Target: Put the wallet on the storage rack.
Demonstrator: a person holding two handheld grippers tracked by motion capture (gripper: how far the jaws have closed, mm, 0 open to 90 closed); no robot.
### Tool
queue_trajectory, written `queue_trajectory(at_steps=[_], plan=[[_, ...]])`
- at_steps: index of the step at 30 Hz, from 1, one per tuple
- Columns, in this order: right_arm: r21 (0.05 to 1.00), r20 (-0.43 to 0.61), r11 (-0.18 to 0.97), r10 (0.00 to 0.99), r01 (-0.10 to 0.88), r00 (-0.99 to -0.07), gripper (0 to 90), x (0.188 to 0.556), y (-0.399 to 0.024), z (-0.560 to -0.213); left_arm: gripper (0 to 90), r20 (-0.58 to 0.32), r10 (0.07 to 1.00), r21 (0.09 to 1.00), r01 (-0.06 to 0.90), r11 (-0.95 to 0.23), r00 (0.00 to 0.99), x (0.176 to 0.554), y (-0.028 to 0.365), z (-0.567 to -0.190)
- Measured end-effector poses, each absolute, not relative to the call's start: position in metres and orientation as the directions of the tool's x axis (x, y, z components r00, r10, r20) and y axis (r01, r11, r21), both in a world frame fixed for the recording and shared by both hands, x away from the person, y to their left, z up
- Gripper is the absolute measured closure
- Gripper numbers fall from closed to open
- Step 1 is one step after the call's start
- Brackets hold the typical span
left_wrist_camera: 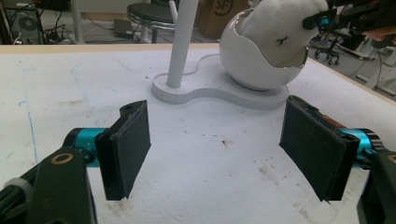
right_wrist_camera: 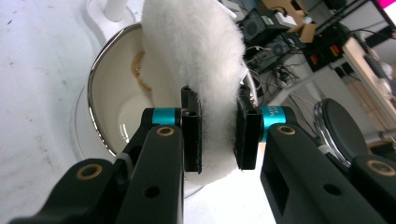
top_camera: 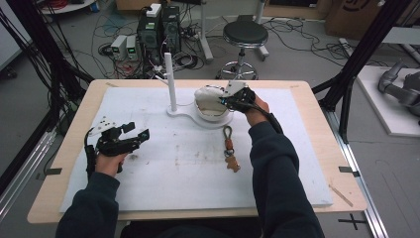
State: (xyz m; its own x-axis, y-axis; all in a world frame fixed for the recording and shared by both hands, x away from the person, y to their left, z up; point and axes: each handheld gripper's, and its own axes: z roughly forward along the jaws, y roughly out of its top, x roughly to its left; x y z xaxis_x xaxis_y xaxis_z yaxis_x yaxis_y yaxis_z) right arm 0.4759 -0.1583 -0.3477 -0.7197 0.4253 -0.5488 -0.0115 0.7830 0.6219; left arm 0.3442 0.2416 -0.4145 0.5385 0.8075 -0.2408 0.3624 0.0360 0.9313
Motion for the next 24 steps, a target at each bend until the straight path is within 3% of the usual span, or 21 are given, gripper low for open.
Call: queue_trajectory(at_steps=[6, 7, 8, 9, 10, 11, 14, 16, 19, 24], plan=[[0.62, -0.517, 0.785, 0.425, 0.017, -0.743, 74.5, 0.481, -0.164, -0.355, 24.2, -0.24, 0.808, 0.931, 0.362, 0.035, 0.539, 0.344, 0.241, -0.415], [0.634, -0.504, 0.773, 0.444, 0.031, -0.741, 70.2, 0.48, -0.165, -0.355, 24.2, -0.24, 0.807, 0.931, 0.362, 0.035, 0.539, 0.344, 0.241, -0.415], [0.682, -0.459, 0.727, 0.505, 0.074, -0.731, 50.5, 0.478, -0.168, -0.355, 24.2, -0.239, 0.807, 0.931, 0.362, 0.034, 0.539, 0.344, 0.242, -0.414], [0.682, -0.459, 0.727, 0.505, 0.074, -0.731, 50.5, 0.478, -0.168, -0.355, 24.2, -0.239, 0.807, 0.931, 0.362, 0.034, 0.539, 0.344, 0.242, -0.414], [0.761, -0.342, 0.631, 0.588, 0.151, -0.733, 44.6, 0.475, -0.178, -0.354, 24.7, -0.242, 0.805, 0.931, 0.364, 0.035, 0.541, 0.344, 0.242, -0.415], [0.761, -0.342, 0.631, 0.588, 0.151, -0.733, 44.6, 0.475, -0.178, -0.354, 24.7, -0.242, 0.804, 0.931, 0.363, 0.034, 0.544, 0.344, 0.242, -0.415], [0.779, -0.2, 0.572, 0.616, 0.258, -0.762, 38.2, 0.464, -0.195, -0.346, 26.4, -0.23, 0.796, 0.936, 0.352, 0.023, 0.56, 0.344, 0.24, -0.415], [0.776, -0.21, 0.578, 0.614, 0.253, -0.761, 35.6, 0.46, -0.198, -0.344, 26.2, -0.224, 0.795, 0.937, 0.349, 0.016, 0.564, 0.344, 0.24, -0.415], [0.8, -0.142, 0.518, 0.653, 0.302, -0.744, 30.0, 0.435, -0.218, -0.34, 22.6, -0.223, 0.794, 0.94, 0.341, 0.021, 0.565, 0.344, 0.239, -0.415], [0.818, -0.13, 0.485, 0.678, 0.308, -0.724, 28.9, 0.402, -0.24, -0.351, 17.3, -0.212, 0.794, 0.943, 0.332, 0.014, 0.57, 0.345, 0.239, -0.415]])
